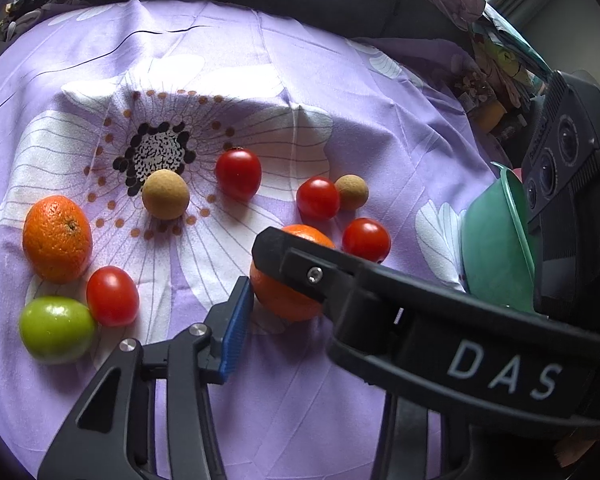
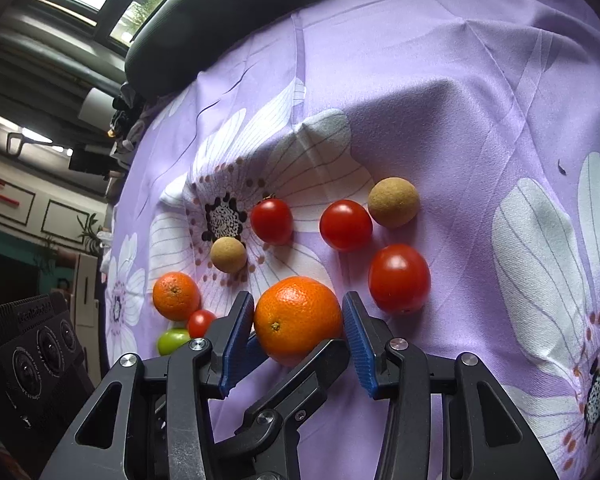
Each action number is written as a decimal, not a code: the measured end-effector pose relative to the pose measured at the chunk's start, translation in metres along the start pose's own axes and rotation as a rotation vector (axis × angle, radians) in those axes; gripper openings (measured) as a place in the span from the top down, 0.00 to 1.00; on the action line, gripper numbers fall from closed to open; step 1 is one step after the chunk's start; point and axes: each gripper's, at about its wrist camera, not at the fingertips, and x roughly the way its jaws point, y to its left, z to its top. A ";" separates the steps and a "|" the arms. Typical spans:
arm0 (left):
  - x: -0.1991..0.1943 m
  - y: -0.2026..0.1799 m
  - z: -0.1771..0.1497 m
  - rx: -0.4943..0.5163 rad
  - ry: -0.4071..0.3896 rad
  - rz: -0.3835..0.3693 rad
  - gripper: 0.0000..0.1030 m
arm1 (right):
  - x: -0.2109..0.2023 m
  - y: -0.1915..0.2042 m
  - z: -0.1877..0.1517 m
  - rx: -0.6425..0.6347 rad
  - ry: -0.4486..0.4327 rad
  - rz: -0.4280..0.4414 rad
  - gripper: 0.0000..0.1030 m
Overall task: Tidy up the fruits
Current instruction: 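Carry the orange in the right gripper over the green bowl, then open the right gripper to drop the orange into the bowl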
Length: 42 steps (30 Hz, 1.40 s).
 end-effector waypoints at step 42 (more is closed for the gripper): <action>0.000 -0.200 0.008 0.541 -0.161 -0.261 0.58 | -0.186 -0.089 -0.027 0.206 -0.565 -0.101 0.53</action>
